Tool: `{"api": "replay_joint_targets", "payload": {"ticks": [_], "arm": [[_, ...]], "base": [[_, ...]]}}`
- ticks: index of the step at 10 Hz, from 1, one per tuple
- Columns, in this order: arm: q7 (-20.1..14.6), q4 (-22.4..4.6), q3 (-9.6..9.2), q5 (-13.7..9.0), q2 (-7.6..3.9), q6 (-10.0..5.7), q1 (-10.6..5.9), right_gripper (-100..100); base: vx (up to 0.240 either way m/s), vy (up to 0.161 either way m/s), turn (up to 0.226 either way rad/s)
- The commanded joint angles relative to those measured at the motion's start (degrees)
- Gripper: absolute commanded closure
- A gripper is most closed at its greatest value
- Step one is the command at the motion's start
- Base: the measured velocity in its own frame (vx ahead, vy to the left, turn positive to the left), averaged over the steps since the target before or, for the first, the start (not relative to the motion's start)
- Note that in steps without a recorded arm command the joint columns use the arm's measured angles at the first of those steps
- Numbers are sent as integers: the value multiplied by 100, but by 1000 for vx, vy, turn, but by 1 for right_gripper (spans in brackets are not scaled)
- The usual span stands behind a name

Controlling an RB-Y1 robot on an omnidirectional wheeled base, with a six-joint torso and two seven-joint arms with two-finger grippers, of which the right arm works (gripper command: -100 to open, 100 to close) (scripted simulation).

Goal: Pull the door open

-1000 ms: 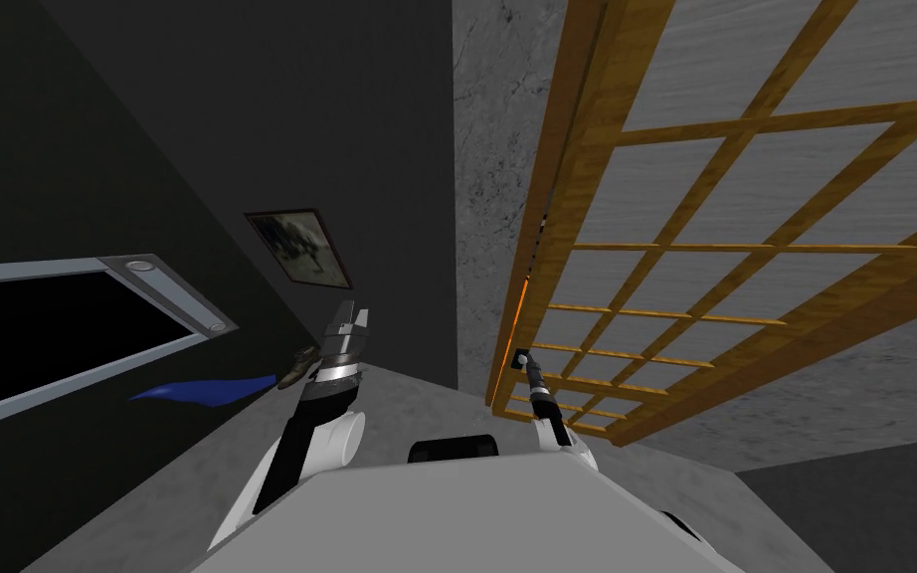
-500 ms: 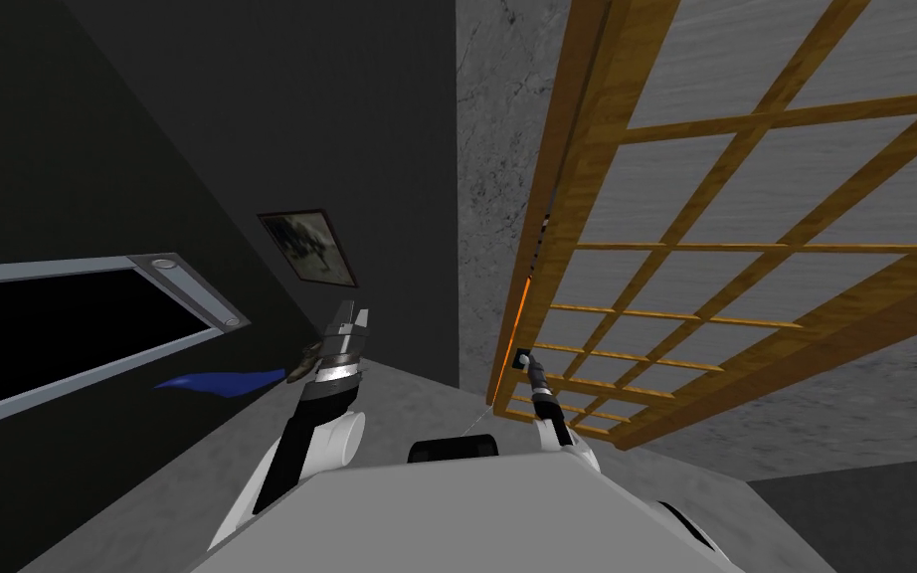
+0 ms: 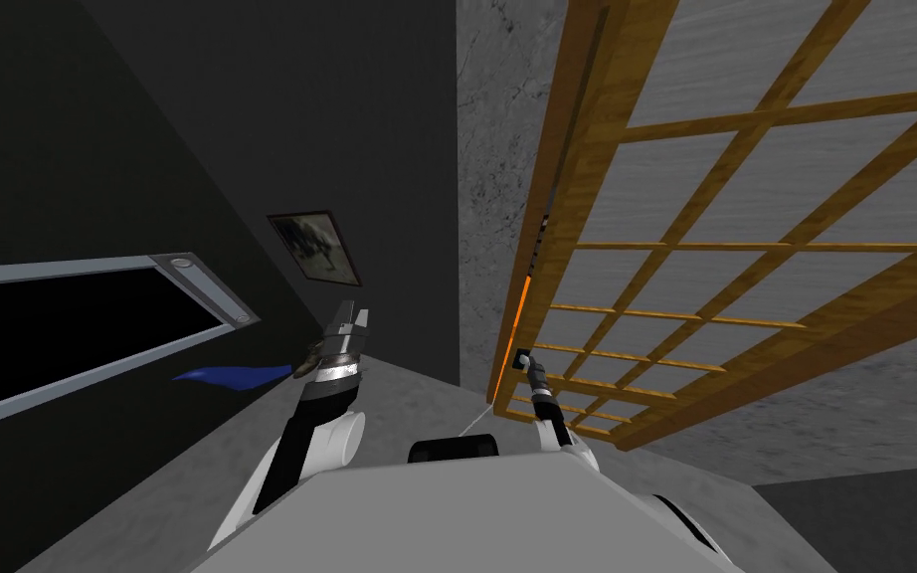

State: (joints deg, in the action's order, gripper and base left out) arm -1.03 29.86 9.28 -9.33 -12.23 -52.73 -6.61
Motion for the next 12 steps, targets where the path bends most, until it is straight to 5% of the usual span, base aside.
{"api": "replay_joint_targets", "payload": {"ticks": [1,5,12], "arm": [[1,286,-90,43,113,148,87,100],[-231,312,-128,-27,96,146,92,100],[-1166,308,-289,-328,25,136,115,100]], "base": [[0,0,0],[-15,-3,22],[-35,-10,49]]}}
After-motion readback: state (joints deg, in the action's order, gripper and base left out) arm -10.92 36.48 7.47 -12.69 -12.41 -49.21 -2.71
